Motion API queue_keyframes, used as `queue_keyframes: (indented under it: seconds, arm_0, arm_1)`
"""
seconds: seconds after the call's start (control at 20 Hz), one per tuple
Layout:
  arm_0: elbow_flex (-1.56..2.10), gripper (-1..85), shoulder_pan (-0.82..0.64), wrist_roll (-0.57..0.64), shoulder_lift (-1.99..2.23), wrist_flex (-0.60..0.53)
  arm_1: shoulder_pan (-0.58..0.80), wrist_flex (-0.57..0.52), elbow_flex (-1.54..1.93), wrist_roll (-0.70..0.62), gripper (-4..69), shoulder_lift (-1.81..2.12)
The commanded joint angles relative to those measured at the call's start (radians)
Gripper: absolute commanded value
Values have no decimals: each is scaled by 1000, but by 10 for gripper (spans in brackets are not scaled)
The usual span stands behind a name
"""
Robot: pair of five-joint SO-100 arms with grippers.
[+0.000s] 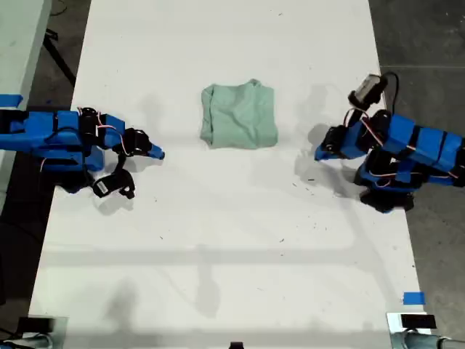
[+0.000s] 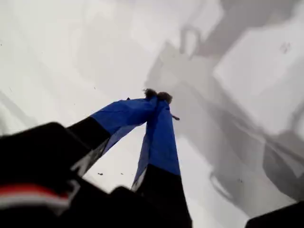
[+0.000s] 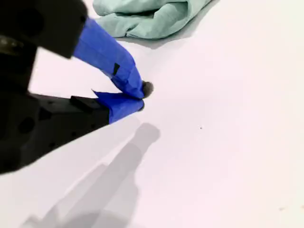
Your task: Fold t-shirt
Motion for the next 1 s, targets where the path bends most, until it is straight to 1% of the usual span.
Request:
queue_keyframes:
  seconds: [0.0, 0.05, 0.1, 0.15, 0.2, 0.25, 0.3, 0.35, 0.4, 0.45, 0.5, 0.55, 0.95]
  arm_0:
    - [51, 0, -28, -3, 256, 110]
    - [94, 0, -34, -3, 445, 216]
    - [104, 1, -52, 3, 686, 407]
    - [58, 1, -101, 15, 716, 535]
    - [80, 1, -155, 6, 715, 557]
    - [106, 7, -199, 2, 712, 581]
    - [104, 4, -235, 21, 712, 601]
    - [104, 7, -267, 21, 712, 601]
    - [104, 7, -290, 21, 713, 601]
    - [104, 7, -308, 21, 713, 601]
    - [104, 7, -324, 21, 713, 601]
    - [104, 7, -333, 21, 713, 601]
    - [104, 7, -339, 21, 713, 601]
  arm_1:
    - [-170, 54, 247, 218, -13, 437]
    - [-199, 38, 249, 259, -13, 417]
    - [-195, 32, 252, 256, -13, 405]
    - [-183, 31, 253, 264, -13, 408]
    - [-172, 28, 256, 288, -10, 417]
    - [-160, 25, 256, 236, 1, 440]
    - [-135, 26, 256, 48, 8, 472]
    - [-114, 25, 255, -114, 10, 492]
    - [-94, 29, 255, -176, 11, 492]
    - [-83, 29, 255, -310, 11, 492]
    - [-81, 29, 255, -499, 11, 492]
    - [-80, 34, 253, -540, 6, 492]
    - [-84, 34, 253, -532, 6, 492]
